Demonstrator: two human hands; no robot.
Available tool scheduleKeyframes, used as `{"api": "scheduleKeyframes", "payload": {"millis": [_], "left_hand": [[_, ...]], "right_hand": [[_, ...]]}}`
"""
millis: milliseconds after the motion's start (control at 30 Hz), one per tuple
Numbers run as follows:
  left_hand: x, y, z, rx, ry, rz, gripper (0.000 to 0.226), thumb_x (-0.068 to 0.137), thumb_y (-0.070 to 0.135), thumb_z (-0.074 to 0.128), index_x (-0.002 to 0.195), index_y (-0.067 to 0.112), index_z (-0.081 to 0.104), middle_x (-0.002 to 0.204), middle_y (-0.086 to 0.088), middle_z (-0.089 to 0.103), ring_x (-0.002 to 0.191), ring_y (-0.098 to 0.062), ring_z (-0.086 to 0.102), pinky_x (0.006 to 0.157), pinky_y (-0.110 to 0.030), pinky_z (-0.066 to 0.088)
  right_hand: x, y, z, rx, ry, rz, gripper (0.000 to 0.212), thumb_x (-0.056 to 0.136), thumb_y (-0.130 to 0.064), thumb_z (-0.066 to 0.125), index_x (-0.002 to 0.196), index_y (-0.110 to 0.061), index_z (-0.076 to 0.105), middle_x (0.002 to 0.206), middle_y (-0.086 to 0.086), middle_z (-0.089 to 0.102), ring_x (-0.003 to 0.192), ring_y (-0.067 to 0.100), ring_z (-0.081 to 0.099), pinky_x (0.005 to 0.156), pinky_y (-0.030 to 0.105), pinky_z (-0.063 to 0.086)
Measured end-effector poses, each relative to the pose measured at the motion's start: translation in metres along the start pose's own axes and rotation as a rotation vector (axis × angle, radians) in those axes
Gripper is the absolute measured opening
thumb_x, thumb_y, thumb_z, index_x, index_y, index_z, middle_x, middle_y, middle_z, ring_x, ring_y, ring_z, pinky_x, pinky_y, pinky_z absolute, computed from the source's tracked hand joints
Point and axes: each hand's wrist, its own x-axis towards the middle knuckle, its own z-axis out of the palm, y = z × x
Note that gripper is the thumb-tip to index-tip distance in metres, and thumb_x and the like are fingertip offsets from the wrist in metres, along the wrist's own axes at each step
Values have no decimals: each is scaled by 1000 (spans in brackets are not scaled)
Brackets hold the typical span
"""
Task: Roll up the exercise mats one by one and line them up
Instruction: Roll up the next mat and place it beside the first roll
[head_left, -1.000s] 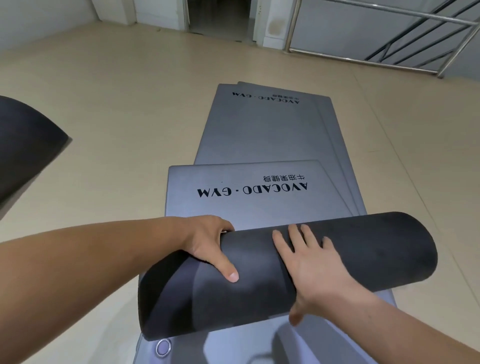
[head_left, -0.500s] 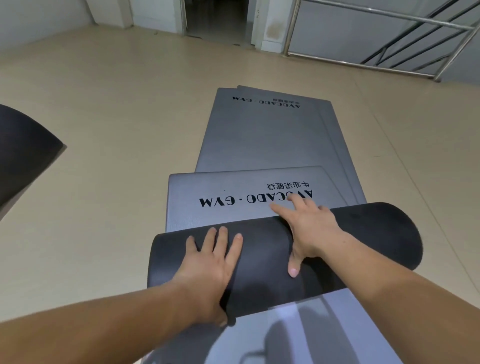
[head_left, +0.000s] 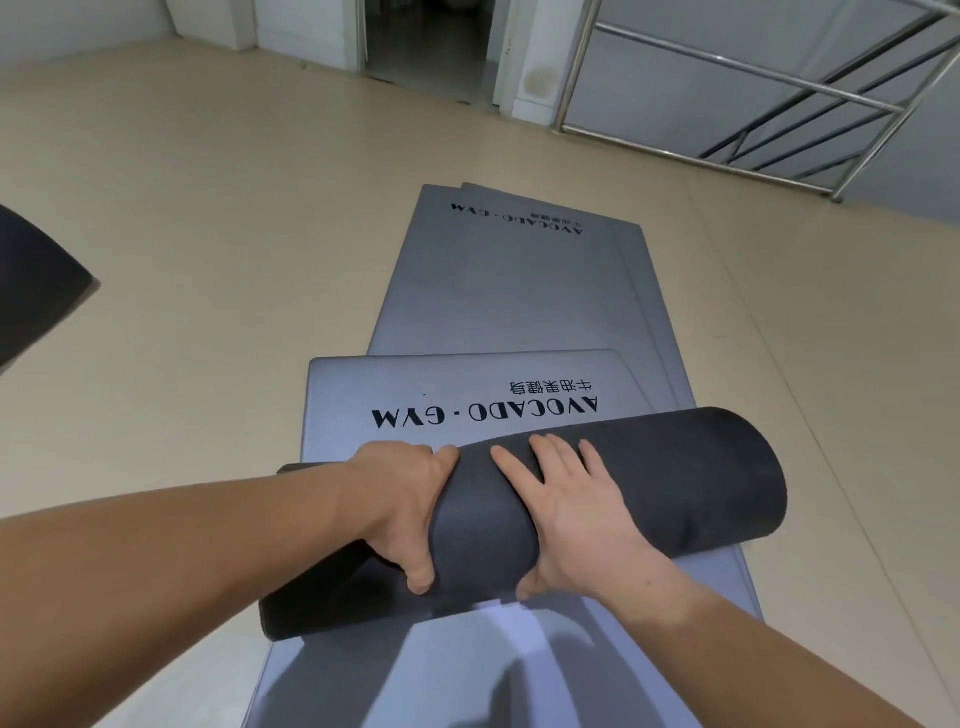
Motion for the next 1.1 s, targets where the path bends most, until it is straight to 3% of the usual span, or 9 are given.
{"api": "scheduleKeyframes", "payload": {"millis": [200, 400, 600, 667, 767, 833, 933, 1000, 1100], "left_hand": [[-25, 29, 13, -136, -124, 20, 87, 53, 59, 92, 118, 29, 43, 104, 7, 61, 94, -20, 66, 86, -40, 60], [-36, 3, 15, -543, -408, 84, 80, 56, 40, 104, 123, 41, 61, 115, 20, 74, 107, -6, 72, 97, -34, 60], [-31, -31, -14, -379, -211, -9, 129, 58, 67, 97, 165, 36, 31, 162, 15, 41, 146, -16, 47, 120, -38, 42], [-40, -27, -21, -204, -102, 1, 117, 65, 73, 89, 161, 31, 38, 157, 10, 46, 139, -18, 53, 111, -39, 48], [-62, -1, -17, 46, 45, 87, 59, 86, 56, 76, 134, 27, 58, 126, 1, 57, 115, -25, 60, 79, -36, 48], [-74, 24, 1, 130, 43, 72, 49, 93, 46, 68, 134, 22, 54, 126, -7, 53, 115, -32, 57, 77, -38, 42], [-83, 43, 39, 229, -1, -19, 108, 92, 54, 71, 162, -1, 10, 160, -32, 22, 139, -47, 39, 86, -44, 43], [-76, 36, 58, 250, 6, -67, 137, 87, 65, 73, 160, -4, -20, 168, -36, -7, 154, -54, 14, 105, -57, 43], [-60, 18, 59, 233, 25, -95, 155, 74, 79, 75, 159, -3, -24, 170, -32, -7, 155, -54, 10, 116, -63, 35]], "right_hand": [[-21, 14, -13, -10, -40, -161, 127, 45, -73, 89, 147, -35, 25, 125, 4, 40, 114, 26, 40, 105, 42, 36], [-35, 15, -36, 165, -278, -192, 125, 43, -61, 99, 146, -47, 29, 129, -4, 46, 121, 21, 45, 106, 44, 40], [-33, -4, -46, 117, -152, -29, 85, 71, -44, 91, 143, -41, 47, 128, -3, 51, 124, 25, 50, 80, 36, 41], [-27, -4, -48, 146, -169, -8, 80, 75, -43, 89, 145, -46, 49, 127, -4, 54, 125, 24, 51, 80, 36, 41], [-12, -2, -55, 189, -207, 10, 80, 76, -42, 89, 146, -50, 50, 124, -7, 54, 125, 24, 55, 79, 36, 41], [0, -2, -62, 210, -224, 24, 82, 77, -42, 89, 148, -51, 49, 133, -10, 56, 129, 24, 56, 83, 37, 45], [17, -4, -72, 272, -228, 64, 80, 77, -41, 90, 148, -47, 53, 143, -10, 55, 132, 23, 55, 88, 37, 47], [24, -8, -76, 261, -167, 78, 64, 81, -38, 87, 140, -41, 60, 135, -6, 56, 125, 25, 58, 86, 39, 49], [20, -24, -74, 108, -32, 33, 35, 97, -29, 68, 131, -36, 62, 122, -1, 54, 116, 26, 57, 78, 36, 43]]}}
